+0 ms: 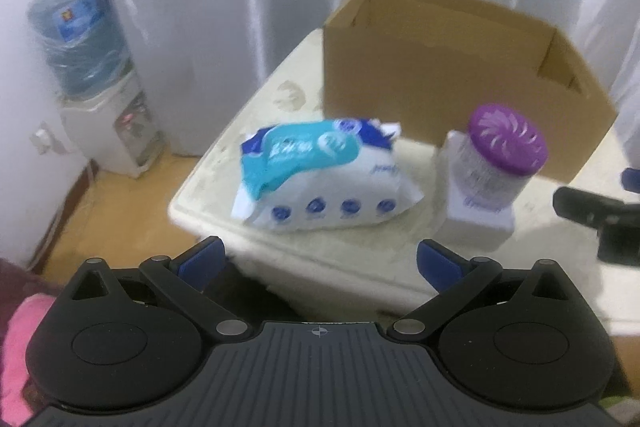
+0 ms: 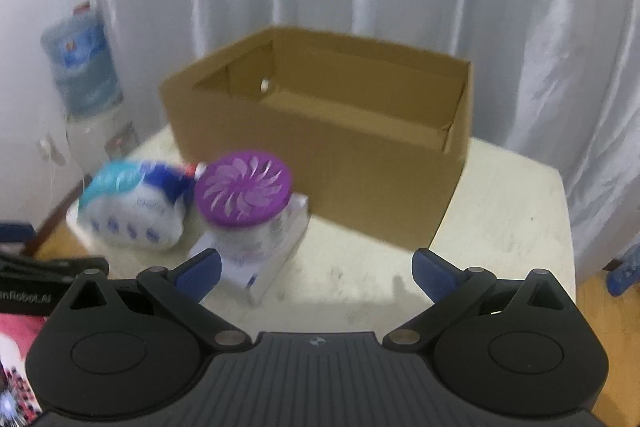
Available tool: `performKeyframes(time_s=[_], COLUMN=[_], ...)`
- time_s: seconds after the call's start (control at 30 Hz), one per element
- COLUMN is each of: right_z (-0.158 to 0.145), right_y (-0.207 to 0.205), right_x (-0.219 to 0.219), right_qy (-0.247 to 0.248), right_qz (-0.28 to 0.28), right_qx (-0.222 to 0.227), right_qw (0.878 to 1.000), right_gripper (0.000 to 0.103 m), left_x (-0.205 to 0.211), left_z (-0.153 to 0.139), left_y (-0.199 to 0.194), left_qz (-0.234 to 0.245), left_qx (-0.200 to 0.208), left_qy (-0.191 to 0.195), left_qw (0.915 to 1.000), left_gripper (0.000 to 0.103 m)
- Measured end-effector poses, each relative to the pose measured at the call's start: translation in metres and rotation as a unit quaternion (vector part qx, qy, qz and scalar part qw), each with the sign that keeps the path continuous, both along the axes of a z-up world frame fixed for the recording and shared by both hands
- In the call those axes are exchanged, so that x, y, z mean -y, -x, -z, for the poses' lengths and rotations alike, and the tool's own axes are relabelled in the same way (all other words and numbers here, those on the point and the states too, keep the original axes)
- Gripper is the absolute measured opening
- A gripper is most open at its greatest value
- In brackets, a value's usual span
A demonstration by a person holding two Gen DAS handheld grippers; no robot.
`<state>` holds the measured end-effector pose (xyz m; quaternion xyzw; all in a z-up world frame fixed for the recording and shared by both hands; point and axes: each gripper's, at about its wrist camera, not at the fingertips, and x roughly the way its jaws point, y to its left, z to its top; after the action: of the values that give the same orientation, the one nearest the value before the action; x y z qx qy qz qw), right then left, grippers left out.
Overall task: Organize objects
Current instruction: 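Move the right gripper toward the purple-lidded jar on the white box, then close the right gripper around the purple-lidded jar and lift it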
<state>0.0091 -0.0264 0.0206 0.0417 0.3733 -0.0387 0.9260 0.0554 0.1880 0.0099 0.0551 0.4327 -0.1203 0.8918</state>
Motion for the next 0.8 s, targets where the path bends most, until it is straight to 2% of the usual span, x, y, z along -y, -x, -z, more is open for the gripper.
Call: performKeyframes(time_s=[0.1,0.27,0.43,0.5,0.67,0.8], right_z=[-0.006,-0.015,-0.014,-0.009,0.003,0.012], right_y=[-0.003,-0.011,-0.025,-0.031,-0.043,-0.050], right_x=[0.020,0.040,0.045,0.044,0.042,0.044], right_qy=[-0.046,-0.104,-0.146,-0.158,-0.181,-0.204], right_qz=[-0.002,-0.012,-0.044,-0.051,-0.062,-0.066], right_qx=[0.027,0.060,0.068,0.064,0.048,0.038], right_qw=[0.999,0.993,0.986,0.984,0.980,0.976], right_gripper=[0.103,0.103,0.103,0.103,0.096,0.090], left_x=[0.005,0.023,0.046,0.059,0.092,0.104], left_z=[-0.004,-0.010,-0.011,-0.008,0.003,0.008], left_y=[-0.004,-0.004,0.003,0.001,-0.001,-0.002], left_qz=[0.017,0.053,0.128,0.152,0.183,0.202], left_qx=[0.015,0.063,0.119,0.129,0.147,0.140], left_qy=[0.014,0.017,0.054,0.044,-0.020,-0.033], left_qw=[0.9996,0.9965,0.9831,0.9789,0.9718,0.9687], left_gripper=[0.103,0.103,0.103,0.103,0.101,0.099])
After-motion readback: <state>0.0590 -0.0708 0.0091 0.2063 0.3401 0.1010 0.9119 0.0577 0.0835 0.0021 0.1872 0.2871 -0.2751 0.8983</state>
